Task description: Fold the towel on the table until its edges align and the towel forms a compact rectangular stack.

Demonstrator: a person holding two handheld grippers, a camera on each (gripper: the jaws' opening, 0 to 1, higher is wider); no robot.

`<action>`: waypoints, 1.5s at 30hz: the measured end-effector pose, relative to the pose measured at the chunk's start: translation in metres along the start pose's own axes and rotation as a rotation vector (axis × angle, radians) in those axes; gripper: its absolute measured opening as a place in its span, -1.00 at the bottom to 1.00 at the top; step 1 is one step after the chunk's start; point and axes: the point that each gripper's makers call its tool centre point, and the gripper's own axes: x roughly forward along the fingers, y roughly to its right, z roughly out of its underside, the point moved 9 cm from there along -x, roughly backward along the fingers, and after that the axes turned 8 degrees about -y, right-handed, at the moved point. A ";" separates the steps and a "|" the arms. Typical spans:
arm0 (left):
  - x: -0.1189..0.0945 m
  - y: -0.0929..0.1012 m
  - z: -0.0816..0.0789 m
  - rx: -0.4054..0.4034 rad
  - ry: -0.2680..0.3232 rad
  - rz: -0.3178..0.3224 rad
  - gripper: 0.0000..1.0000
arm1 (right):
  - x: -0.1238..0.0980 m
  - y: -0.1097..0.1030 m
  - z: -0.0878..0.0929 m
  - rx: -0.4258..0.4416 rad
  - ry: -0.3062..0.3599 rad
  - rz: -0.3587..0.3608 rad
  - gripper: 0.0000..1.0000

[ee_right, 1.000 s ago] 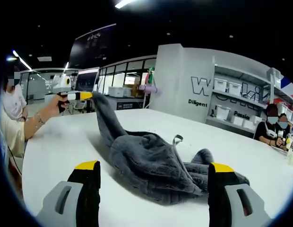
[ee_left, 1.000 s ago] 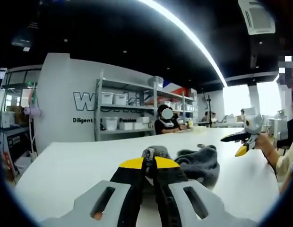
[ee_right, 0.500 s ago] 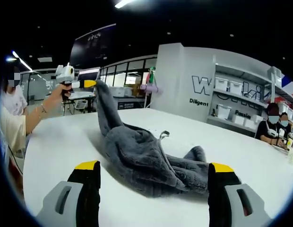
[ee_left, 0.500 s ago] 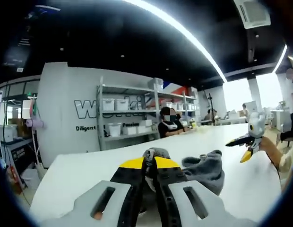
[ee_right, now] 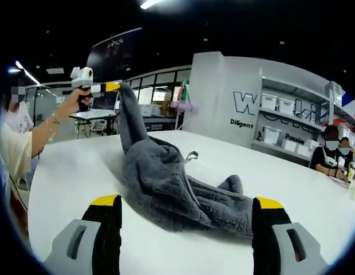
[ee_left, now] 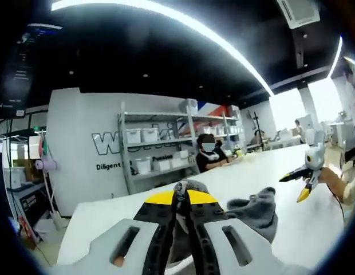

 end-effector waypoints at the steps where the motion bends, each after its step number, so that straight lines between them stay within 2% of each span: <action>1: -0.001 -0.002 -0.001 0.001 0.001 -0.006 -0.90 | 0.000 0.000 0.000 0.000 0.001 -0.001 0.92; 6: -0.005 -0.018 -0.001 -0.001 -0.004 -0.037 -0.90 | -0.001 -0.001 0.000 -0.004 0.001 -0.001 0.92; 14: -0.012 -0.039 0.015 -0.016 -0.038 -0.086 -0.90 | 0.000 -0.001 0.000 -0.009 -0.005 -0.002 0.92; 24: -0.032 -0.065 0.057 -0.075 -0.100 -0.156 -0.89 | 0.001 -0.001 0.000 -0.011 -0.013 -0.002 0.92; 31: -0.046 -0.072 0.086 -0.125 -0.129 -0.182 -0.89 | 0.003 -0.001 0.002 -0.010 -0.026 -0.002 0.92; 40: -0.062 -0.074 0.130 -0.173 -0.233 -0.203 -0.89 | 0.007 0.000 0.004 -0.011 -0.043 0.000 0.91; 41: -0.062 -0.073 0.133 -0.172 -0.244 -0.205 -0.89 | 0.007 0.000 0.004 -0.011 -0.043 0.001 0.90; 43: -0.063 -0.073 0.144 -0.131 -0.303 -0.223 -0.89 | 0.008 0.000 0.005 -0.014 -0.047 0.001 0.90; 45: -0.061 -0.071 0.153 -0.125 -0.322 -0.226 -0.89 | 0.010 0.000 0.006 -0.013 -0.052 0.000 0.89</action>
